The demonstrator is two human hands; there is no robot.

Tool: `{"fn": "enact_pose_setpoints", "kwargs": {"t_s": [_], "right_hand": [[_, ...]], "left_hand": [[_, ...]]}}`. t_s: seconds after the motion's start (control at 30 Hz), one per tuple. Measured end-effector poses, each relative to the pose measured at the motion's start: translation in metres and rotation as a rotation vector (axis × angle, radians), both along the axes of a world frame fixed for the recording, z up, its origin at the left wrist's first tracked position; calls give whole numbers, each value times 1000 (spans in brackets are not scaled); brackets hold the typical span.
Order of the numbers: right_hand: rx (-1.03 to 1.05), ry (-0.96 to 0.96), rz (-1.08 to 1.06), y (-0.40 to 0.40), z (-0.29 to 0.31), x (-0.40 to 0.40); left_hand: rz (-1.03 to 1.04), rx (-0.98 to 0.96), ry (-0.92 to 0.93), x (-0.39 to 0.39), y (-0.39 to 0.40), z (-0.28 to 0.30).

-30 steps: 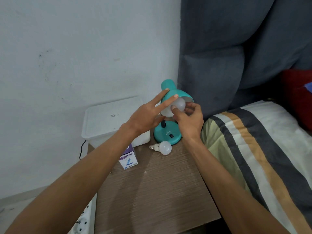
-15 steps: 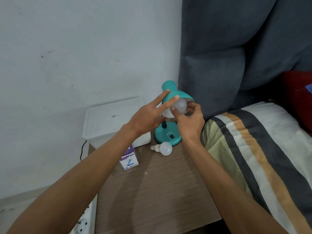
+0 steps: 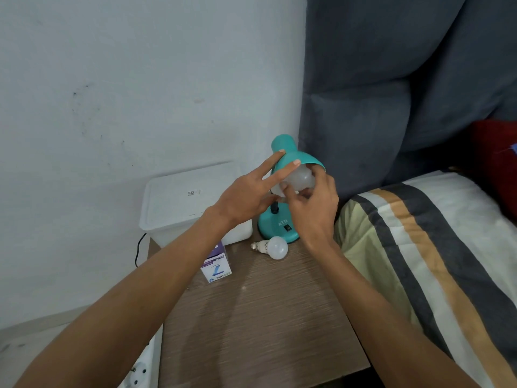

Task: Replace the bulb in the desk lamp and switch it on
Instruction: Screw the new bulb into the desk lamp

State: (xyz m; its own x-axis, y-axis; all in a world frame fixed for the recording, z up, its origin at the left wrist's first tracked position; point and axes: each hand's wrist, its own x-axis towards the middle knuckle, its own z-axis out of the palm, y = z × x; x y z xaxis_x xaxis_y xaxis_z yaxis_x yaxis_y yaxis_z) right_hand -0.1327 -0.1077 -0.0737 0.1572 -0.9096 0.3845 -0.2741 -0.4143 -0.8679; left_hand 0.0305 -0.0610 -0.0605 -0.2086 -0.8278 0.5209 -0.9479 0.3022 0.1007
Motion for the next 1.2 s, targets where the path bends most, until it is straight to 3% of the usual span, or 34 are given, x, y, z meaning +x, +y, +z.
{"fn": "enact_pose_setpoints", "kwargs": {"t_s": [0.23, 0.5, 0.77, 0.97, 1.03, 1.2], "right_hand": [[86, 64, -18, -2, 2, -4], [-118, 6, 27, -3, -8, 1], [139, -13, -24, -1, 1, 1], [105, -196, -67, 2, 0, 4], [36, -193, -35, 5, -2, 4], [99, -173, -8, 6, 1, 2]], "left_hand": [[-10, -1, 5, 2, -1, -2], [-6, 7, 7, 2, -1, -2], [-18, -11, 0, 2, 0, 0], [0, 4, 5, 2, -1, 0], [1, 4, 3, 1, -1, 0], [-9, -1, 6, 2, 0, 0]]}}
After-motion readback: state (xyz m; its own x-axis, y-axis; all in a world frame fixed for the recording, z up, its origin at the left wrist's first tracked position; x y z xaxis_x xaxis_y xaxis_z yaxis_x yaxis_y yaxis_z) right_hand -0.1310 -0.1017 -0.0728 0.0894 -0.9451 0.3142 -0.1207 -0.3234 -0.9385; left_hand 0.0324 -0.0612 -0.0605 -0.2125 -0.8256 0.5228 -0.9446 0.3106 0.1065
